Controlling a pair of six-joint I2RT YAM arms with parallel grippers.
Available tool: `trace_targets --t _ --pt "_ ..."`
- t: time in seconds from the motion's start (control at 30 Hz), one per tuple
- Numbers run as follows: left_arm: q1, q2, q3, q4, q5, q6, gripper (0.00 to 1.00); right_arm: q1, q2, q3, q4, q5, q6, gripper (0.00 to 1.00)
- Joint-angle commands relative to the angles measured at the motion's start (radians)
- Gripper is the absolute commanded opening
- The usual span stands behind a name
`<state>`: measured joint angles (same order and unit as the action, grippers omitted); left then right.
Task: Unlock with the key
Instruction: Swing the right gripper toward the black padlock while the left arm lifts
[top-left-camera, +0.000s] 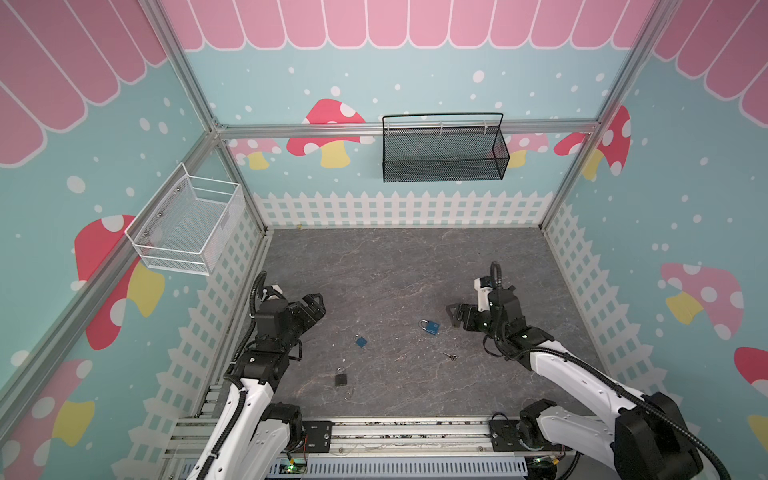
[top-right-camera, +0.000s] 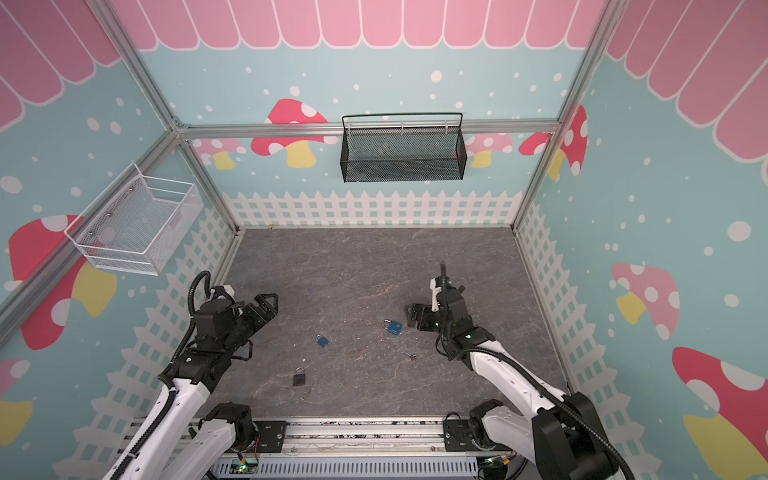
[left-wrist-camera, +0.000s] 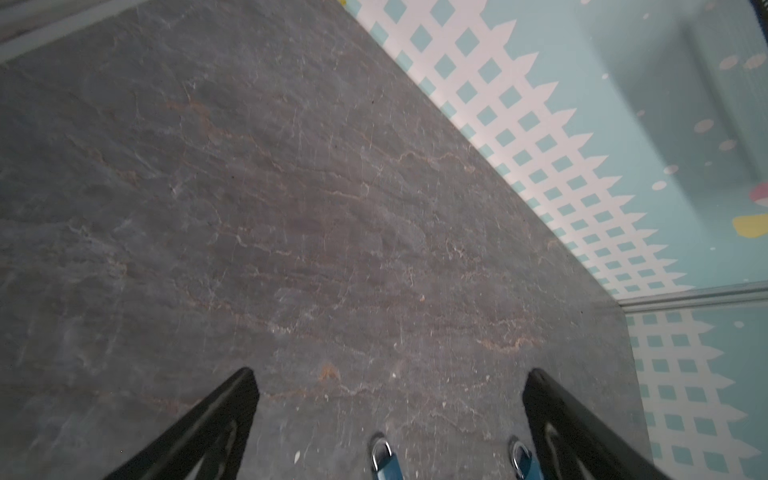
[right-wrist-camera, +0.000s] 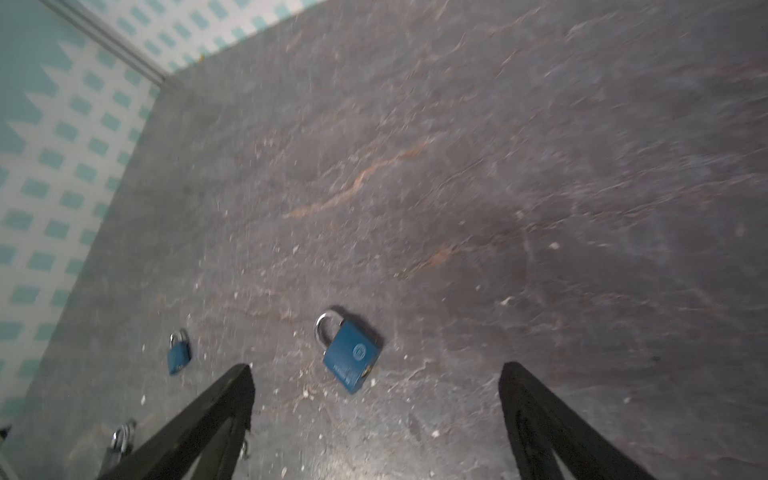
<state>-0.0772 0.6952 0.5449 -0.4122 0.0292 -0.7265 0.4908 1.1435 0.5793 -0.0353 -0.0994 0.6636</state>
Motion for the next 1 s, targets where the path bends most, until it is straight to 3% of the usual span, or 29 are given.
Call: trace_targets --t 0.0,0.23,0.43,0.8,0.97 --pt "-0.038 -0.05 0.025 -0.163 0.021 -0.064 1.0 0.142 0.062 0.078 -0.114 0.027 0.035 0.94" --pt "-0.101 -0.048 0.056 -0.289 -0.002 -0.125 1.0 0.423 0.24 0.213 -0.129 0.092 0.054 0.93" --pt "-0.104 -0.061 0.104 -0.403 -0.062 -0.139 1.0 0.579 0.377 0.33 -0.156 0.154 0.016 0.93" --pt "-0.099 -0.071 0.135 -0.503 -0.105 -0.157 1.0 0.751 0.592 0.502 -0.173 0.223 -0.078 0.95" --pt "-0.053 -0.071 0.142 -0.529 -0.089 -0.16 1.0 0.8 0.671 0.586 -0.208 0.262 -0.119 0.97"
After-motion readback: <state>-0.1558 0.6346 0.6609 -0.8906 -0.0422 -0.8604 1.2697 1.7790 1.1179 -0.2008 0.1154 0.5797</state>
